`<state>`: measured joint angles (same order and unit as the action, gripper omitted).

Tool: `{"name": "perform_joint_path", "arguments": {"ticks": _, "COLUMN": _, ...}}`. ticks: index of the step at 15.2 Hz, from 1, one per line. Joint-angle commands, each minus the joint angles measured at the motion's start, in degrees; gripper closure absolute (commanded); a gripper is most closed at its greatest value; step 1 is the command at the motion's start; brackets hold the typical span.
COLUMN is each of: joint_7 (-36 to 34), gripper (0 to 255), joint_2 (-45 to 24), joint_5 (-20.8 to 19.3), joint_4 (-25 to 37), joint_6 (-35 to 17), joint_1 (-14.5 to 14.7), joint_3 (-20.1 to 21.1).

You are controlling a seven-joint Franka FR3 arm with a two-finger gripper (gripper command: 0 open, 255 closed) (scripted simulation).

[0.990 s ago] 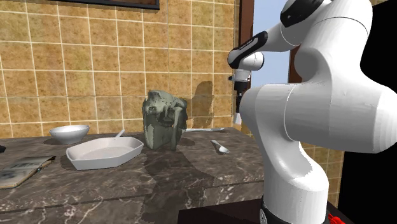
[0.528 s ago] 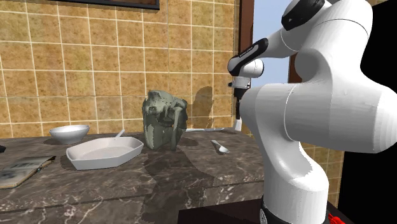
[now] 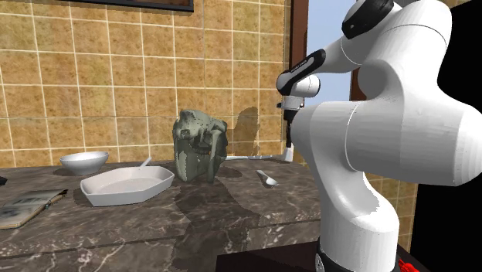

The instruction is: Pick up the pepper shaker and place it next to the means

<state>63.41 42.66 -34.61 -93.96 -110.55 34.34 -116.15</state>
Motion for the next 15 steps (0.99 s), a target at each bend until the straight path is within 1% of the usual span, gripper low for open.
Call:
{"name": "perform_joint_path", "arguments": {"ticks": 1, "joint_7": 0.0, "gripper": 0, "joint_2": 0.0, "joint_5": 0.0, "joint_4": 0.0, "joint_6": 0.0, "joint_1": 0.0, "joint_3": 0.0}}
{"name": "perform_joint_path", "arguments": {"ticks": 6, "joint_7": 0.0, "gripper": 0, "joint_2": 0.0, "joint_5": 0.0, "joint_4": 0.0, "joint_6": 0.0, "joint_1": 0.0, "joint_3": 0.0}}
{"name": "perform_joint_path", "arguments": {"ticks": 10, "joint_7": 1.6, "gripper": 0, "joint_2": -2.4, "joint_5": 2.5, "joint_4": 4.2, "joint_6": 5.5, "joint_1": -0.6, "joint_3": 2.2}}
{"name": "perform_joint_path", "arguments": {"ticks": 15, "joint_7": 1.6, "gripper": 0, "joint_2": -2.4, "joint_5": 2.5, "joint_4": 4.2, "joint_6": 5.5, "joint_1": -0.6, "joint_3": 2.2}}
